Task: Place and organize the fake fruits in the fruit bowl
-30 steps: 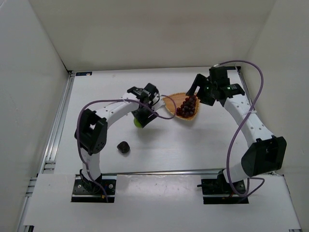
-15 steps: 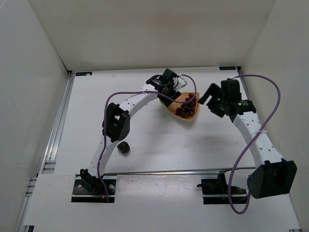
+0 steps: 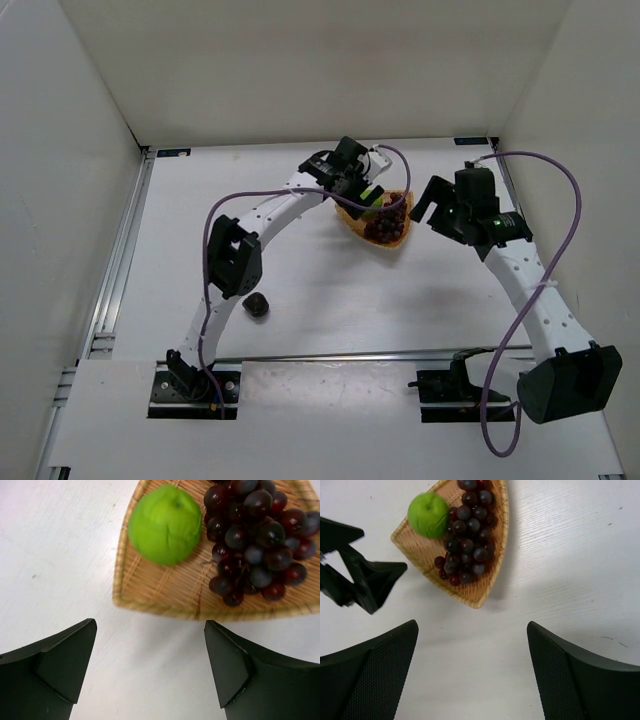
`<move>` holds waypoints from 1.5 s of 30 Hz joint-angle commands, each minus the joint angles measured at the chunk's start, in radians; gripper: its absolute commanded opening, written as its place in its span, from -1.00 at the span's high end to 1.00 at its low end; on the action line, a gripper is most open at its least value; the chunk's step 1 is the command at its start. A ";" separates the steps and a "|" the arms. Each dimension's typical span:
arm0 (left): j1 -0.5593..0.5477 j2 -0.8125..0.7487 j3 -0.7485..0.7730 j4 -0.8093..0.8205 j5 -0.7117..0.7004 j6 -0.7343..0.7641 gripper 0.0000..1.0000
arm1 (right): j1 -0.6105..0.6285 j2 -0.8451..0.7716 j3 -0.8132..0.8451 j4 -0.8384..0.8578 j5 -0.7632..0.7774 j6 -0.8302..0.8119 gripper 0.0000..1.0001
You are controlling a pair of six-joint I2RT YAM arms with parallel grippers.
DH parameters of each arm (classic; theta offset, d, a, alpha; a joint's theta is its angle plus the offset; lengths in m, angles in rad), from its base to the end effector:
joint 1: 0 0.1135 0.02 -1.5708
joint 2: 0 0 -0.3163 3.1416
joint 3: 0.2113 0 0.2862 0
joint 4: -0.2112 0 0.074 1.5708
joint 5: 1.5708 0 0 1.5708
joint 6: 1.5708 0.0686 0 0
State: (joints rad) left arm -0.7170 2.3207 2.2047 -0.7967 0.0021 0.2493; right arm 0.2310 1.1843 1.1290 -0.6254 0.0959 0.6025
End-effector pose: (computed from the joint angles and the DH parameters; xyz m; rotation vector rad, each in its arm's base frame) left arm 0.4580 -0.3995 0.2594 1.1596 2.2085 -0.2000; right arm 0.2878 0.0609 0.3614 0.4702 2.2207 0.3386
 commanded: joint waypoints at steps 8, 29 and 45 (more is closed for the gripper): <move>0.158 -0.510 -0.247 0.022 -0.148 -0.073 -1.00 | 0.524 0.049 -0.003 0.058 0.107 -0.296 -0.85; 0.840 -0.972 -1.000 -0.007 -0.070 -0.159 -1.00 | 0.939 1.072 0.814 -0.007 -0.260 -0.471 -0.82; 0.860 -0.972 -0.991 -0.016 -0.050 -0.159 -1.00 | 0.785 0.809 0.681 0.016 -0.031 -0.258 0.58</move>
State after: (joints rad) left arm 0.1375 1.3838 1.2087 -0.8154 -0.0669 0.0925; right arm 1.1233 2.1780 1.8397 -0.6449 -0.0834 0.2485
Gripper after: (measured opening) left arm 0.997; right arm 0.578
